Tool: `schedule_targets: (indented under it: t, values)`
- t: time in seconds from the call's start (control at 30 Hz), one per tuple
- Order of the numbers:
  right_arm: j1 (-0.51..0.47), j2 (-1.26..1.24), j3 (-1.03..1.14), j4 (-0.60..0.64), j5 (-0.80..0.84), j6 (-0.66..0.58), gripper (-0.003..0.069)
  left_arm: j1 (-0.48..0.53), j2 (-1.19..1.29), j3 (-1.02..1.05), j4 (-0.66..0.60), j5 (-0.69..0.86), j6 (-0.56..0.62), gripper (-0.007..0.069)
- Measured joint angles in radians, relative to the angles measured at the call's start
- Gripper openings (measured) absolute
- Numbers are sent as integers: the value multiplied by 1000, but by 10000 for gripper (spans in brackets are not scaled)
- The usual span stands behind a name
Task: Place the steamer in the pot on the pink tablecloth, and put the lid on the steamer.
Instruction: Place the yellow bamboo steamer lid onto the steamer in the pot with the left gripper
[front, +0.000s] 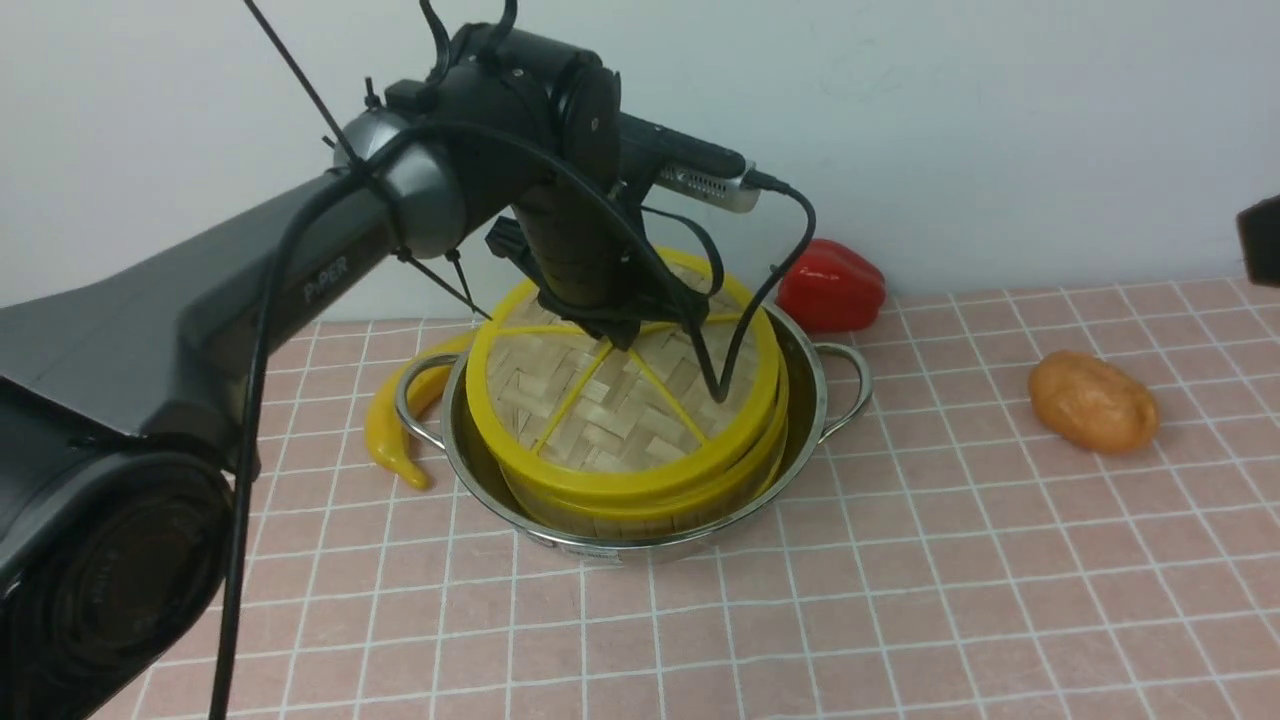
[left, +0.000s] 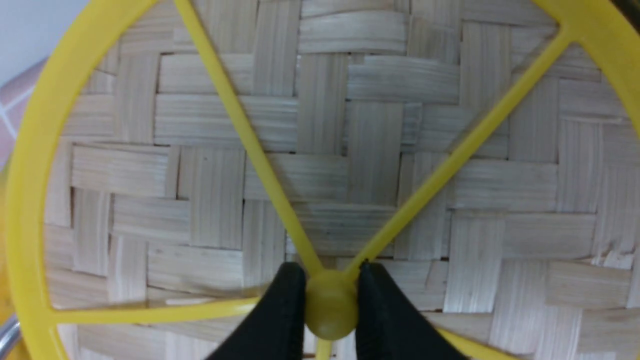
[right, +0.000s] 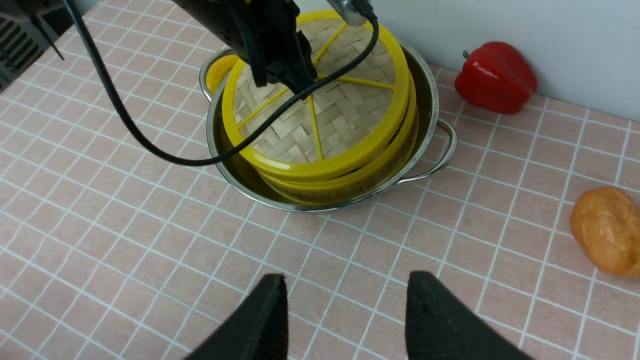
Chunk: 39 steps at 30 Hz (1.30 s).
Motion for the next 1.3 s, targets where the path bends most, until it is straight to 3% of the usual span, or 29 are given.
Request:
schedule_targets:
  t: [1.3]
  values:
    - [0, 0, 0, 0, 0, 0, 335, 0, 38, -10, -48, -3, 18, 122]
